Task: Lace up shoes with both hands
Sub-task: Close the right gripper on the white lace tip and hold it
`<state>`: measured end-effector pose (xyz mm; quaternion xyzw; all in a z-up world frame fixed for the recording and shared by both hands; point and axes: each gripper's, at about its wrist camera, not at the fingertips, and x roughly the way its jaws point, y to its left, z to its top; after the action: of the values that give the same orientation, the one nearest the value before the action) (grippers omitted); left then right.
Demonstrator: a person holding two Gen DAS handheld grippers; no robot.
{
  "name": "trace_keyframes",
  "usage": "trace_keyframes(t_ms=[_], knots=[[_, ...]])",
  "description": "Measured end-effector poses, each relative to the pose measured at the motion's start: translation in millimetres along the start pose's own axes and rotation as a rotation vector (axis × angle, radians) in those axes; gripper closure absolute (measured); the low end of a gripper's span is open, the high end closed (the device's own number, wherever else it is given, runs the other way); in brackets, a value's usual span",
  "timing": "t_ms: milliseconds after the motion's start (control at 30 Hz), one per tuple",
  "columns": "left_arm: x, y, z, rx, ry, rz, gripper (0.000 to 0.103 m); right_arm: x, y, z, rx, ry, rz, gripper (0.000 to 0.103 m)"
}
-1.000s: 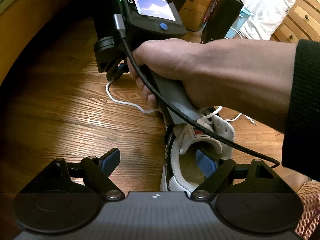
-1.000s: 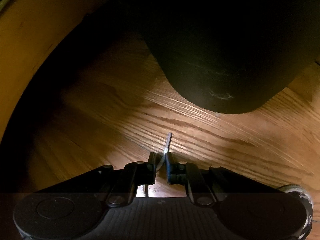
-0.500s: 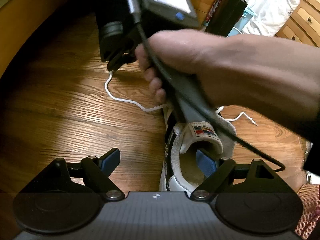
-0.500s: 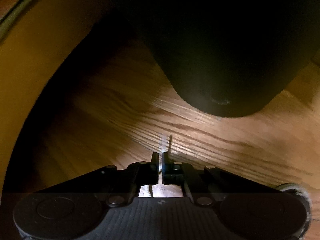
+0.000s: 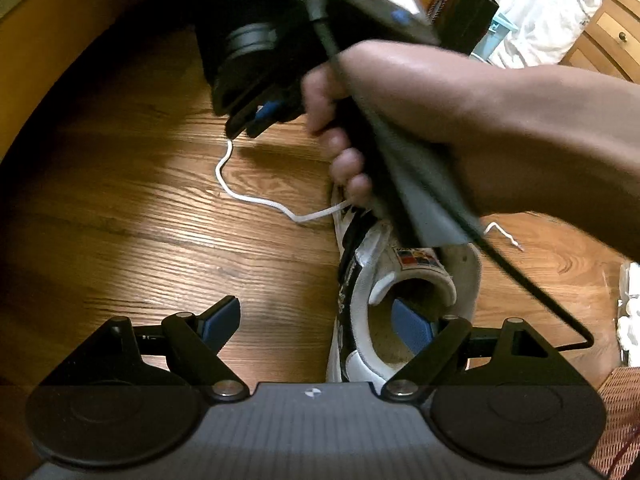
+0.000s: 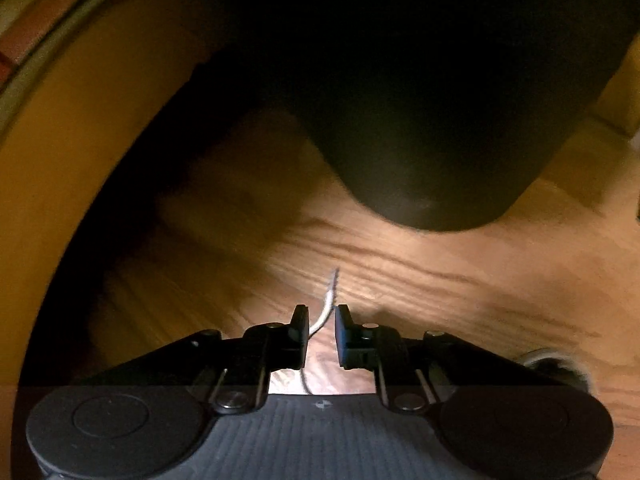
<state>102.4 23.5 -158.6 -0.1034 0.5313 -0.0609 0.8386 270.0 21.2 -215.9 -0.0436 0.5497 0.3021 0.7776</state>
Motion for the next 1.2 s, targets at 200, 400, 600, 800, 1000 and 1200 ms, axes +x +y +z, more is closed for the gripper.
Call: trace_keyframes(t_ms=[200,400,600,800,1000,1200], knots=[[-1,1,2,-0.012,0.005,-0.010,0.017,20,5,1,0.030,0.046,-0.041,0.084],[1,4,2,-0.022,0.004,-0.001,0.017,21,0,1,0.035,0.037,-0.060,0.083],[4,10,1,-0.053,0.011,0.006,0.017,29,-1,3,0.044,0.019,-0.055,0.080],[5,8,1,-0.046,0.014,0.005,0.017,31,0,-1,0.003,0.009,-0.009,0.098],[6,10,2,-0.049,0.016,0.006,0.017,21,3,-3,-0.021,-0.037,0.015,0.099],[6,12,1,-0.054,0.015,0.011,0.017,2,7,-3,-0.079,-0.077,0.027,0.099]])
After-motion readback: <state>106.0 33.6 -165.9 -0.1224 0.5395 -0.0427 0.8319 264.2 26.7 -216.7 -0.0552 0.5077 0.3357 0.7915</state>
